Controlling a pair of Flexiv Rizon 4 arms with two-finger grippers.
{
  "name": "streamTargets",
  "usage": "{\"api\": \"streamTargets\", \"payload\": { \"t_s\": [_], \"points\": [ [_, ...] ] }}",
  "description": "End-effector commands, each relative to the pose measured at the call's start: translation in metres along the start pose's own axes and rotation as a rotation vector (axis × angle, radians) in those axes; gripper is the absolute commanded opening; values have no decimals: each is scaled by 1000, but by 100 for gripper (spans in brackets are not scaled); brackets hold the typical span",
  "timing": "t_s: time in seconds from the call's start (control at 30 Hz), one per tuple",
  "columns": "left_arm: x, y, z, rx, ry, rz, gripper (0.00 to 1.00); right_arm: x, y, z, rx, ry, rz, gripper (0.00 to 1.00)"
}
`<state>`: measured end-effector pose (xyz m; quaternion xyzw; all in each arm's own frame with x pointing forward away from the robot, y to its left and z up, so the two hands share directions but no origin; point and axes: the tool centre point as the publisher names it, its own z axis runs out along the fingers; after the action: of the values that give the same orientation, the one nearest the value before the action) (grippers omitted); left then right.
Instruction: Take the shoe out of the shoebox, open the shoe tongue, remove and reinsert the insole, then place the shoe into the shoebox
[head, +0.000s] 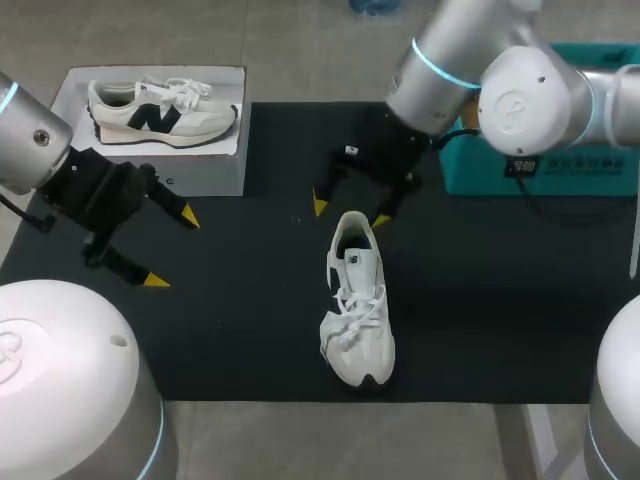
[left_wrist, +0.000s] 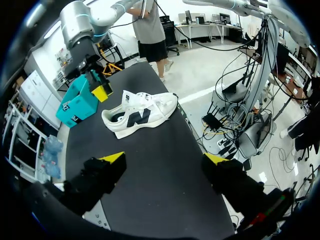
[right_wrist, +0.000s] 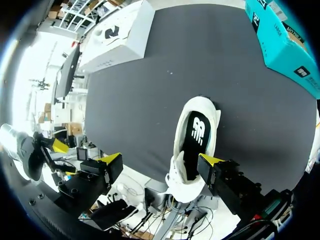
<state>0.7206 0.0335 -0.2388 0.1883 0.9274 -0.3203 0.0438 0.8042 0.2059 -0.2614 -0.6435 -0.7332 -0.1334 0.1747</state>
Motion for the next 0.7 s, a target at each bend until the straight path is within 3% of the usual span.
{"api": "streamTargets", "payload": {
  "t_s": [0.03,0.1,0.17,0.37,0.53,0.57,0.6,0.63,0.7],
  "points": [
    [1,0,0,-3,1,0,100,3,1,0,2,-84,1,100],
    [1,0,0,-3,1,0,100,10,6,1,69,-220,100,100],
    [1,0,0,-3,1,0,100,14,7,1,57,-270,157,100],
    [1,0,0,-3,1,0,100,14,3,3,43,-308,246,100],
    [1,0,0,-3,1,0,100,0,-4,11,64,-312,275,100],
    [1,0,0,-3,1,0,100,-3,-5,14,65,-312,275,60],
    [1,0,0,-3,1,0,100,-2,-5,15,68,-319,275,35],
    [1,0,0,-3,1,0,100,-3,-5,18,72,-321,275,0],
    [1,0,0,-3,1,0,100,-7,-5,22,78,-329,275,0]
  ]
}}
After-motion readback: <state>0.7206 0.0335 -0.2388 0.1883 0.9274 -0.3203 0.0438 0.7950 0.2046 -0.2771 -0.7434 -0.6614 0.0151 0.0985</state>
